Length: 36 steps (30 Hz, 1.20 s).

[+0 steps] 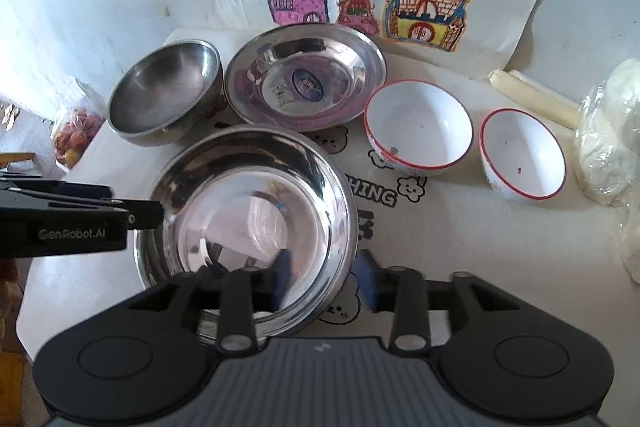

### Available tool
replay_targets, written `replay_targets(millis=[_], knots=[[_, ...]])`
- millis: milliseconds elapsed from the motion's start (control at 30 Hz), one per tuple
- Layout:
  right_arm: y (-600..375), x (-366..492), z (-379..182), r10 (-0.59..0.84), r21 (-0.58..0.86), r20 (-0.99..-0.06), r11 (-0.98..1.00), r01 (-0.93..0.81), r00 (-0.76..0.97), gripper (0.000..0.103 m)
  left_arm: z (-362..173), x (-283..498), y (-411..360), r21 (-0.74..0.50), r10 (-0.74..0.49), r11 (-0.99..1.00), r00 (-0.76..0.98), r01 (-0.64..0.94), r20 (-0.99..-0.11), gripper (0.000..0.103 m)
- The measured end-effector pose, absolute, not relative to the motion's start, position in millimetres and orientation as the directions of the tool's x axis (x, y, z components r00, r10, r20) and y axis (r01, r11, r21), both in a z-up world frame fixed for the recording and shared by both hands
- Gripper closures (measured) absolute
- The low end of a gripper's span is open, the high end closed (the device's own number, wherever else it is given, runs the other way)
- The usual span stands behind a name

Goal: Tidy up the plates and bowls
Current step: 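Lift the large plate with both grippers, lower it onto the handled plate, open, then move both grippers toward the small steel plate with the blue label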

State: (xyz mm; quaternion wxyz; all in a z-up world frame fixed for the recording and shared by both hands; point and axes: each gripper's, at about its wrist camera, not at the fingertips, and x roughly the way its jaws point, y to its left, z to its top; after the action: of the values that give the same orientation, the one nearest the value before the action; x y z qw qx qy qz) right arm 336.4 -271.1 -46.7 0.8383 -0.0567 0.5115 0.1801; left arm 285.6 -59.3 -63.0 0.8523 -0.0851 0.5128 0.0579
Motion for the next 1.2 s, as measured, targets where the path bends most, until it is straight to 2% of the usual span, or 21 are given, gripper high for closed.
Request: replay_targets(millis=[33, 100, 167, 300, 533, 1200], knots=[[-272, 337, -43, 0.245, 0.093, -0.876, 0.931, -0.353, 0.415, 0.045, -59, 284, -58, -0.08, 0.023, 0.978, 0.479, -0.192, -0.878, 0.013], [-273, 336, -33, 0.242, 0.096, -0.872, 0.937, -0.336, 0.425, 0.025, -53, 281, -54, -0.077, 0.038, 0.975, 0.494, -0.209, -0.868, 0.007], [-274, 337, -26, 0.226, 0.089, -0.872, 0.946, -0.312, 0.435, 0.014, -47, 279, -50, -0.084, 0.044, 0.97, 0.51, -0.226, -0.859, 0.004], [-277, 339, -14, 0.196, 0.078, -0.872, 0.961, -0.267, 0.449, 0.005, -38, 276, -43, -0.119, 0.03, 0.963, 0.539, -0.24, -0.842, 0.001], [-279, 339, 8, 0.203, 0.086, -0.847, 0.964, -0.251, 0.491, 0.001, -28, 282, -40, -0.222, -0.067, 0.952, 0.562, -0.213, -0.824, 0.001], [-282, 349, 31, 0.244, 0.123, -0.79, 0.962, -0.244, 0.562, 0.001, -19, 302, -55, -0.19, -0.062, 0.972, 0.633, -0.137, -0.772, 0.001]])
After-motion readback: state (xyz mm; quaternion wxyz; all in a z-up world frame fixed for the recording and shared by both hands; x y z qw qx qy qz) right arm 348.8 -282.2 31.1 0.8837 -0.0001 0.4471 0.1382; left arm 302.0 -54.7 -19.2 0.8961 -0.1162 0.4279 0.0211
